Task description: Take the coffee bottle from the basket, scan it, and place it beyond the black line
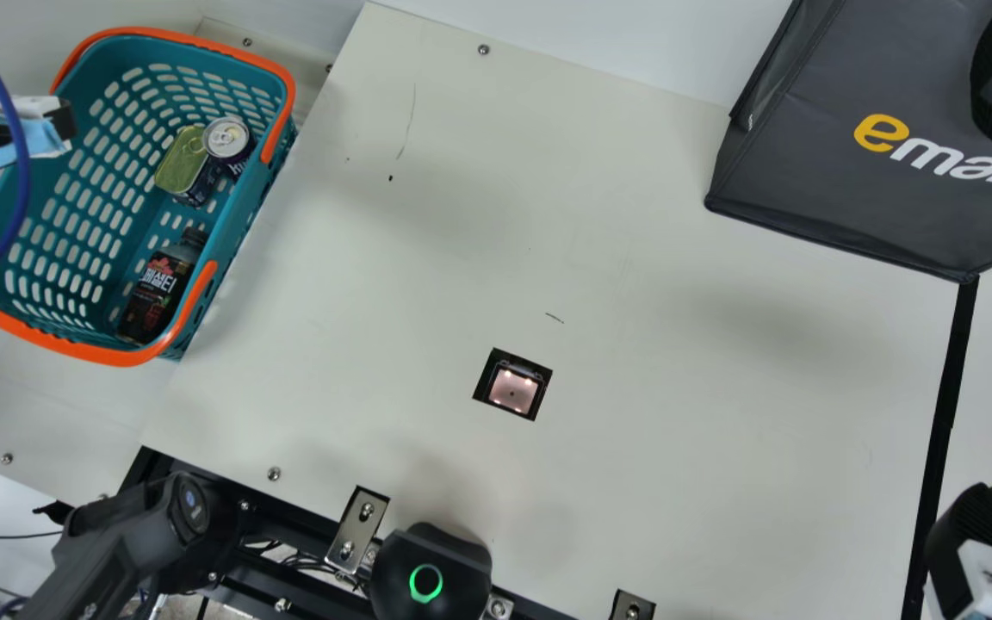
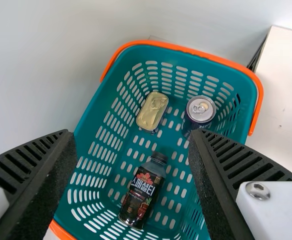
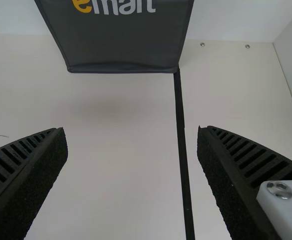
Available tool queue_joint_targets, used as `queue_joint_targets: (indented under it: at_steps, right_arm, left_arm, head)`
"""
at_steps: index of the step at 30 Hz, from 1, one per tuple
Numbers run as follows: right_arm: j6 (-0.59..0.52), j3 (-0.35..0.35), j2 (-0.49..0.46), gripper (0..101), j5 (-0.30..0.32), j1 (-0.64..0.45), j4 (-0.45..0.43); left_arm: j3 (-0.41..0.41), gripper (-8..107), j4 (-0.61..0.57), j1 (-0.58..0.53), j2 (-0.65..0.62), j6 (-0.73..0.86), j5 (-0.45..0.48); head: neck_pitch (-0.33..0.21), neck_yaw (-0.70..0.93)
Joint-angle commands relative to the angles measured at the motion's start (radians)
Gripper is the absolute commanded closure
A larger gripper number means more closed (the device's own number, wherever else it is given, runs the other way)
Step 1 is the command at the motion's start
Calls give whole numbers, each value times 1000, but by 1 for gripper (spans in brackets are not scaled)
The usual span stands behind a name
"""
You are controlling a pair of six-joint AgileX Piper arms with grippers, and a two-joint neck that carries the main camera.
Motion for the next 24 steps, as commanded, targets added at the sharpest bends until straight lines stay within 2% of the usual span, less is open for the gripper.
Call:
queue_joint_targets:
  at_steps: [1,24]
  right_arm:
    - [0,0,0,10,0,0,0]
    - [0,0,0,10,0,0,0]
  left_arm:
    - [5,9,9,-6,8,-10,-8]
    - [55,9,-4,-26,101,-12,-65]
  head:
    - [-27,2]
    - [-27,2]
